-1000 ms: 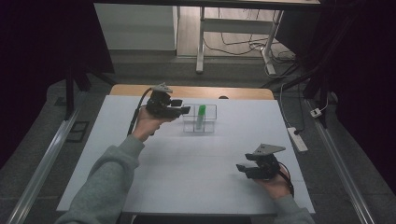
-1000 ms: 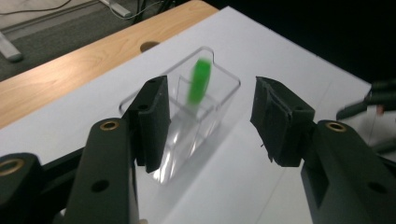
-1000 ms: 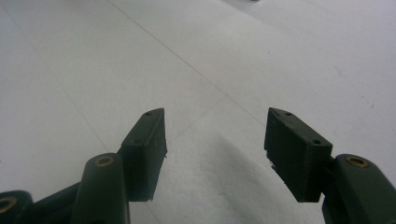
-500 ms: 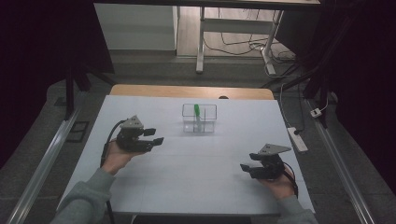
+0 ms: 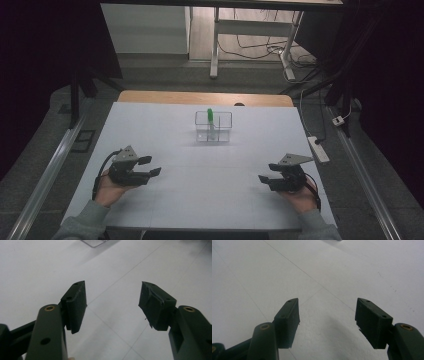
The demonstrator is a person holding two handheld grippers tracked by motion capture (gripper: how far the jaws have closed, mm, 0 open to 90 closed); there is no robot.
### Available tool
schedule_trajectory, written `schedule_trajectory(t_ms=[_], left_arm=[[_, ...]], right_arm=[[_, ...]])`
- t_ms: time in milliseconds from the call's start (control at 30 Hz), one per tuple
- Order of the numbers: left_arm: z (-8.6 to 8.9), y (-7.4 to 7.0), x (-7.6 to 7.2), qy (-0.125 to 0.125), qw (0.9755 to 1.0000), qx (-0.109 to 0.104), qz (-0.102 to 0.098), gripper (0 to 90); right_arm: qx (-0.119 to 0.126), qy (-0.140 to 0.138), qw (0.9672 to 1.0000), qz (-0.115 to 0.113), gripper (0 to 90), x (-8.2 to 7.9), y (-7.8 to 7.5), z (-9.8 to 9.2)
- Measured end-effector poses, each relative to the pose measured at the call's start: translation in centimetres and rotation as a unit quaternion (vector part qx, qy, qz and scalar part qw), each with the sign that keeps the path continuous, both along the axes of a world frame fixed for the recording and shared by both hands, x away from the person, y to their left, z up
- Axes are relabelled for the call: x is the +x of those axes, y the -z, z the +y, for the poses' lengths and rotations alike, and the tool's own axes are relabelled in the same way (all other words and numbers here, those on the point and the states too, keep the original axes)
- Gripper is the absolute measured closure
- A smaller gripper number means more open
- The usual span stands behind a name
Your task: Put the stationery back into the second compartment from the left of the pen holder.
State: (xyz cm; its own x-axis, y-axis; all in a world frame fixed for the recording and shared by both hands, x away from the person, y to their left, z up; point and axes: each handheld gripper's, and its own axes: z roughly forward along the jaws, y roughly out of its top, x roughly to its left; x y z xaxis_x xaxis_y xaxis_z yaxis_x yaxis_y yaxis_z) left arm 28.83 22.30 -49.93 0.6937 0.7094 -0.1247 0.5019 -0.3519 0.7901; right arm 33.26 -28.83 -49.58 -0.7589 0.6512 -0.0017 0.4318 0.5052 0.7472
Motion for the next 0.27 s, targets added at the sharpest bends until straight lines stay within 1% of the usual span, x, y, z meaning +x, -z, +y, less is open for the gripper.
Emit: schedule_trajectory(t_ms=[267], left_arm=[[0.16, 0.54, -0.17, -0.003, 1.0000, -0.003, 0.004, 37.3]], right_arm=[[0.002, -0.002, 1.0000, -0.003, 35.4, 0.02, -0.03, 0.05]])
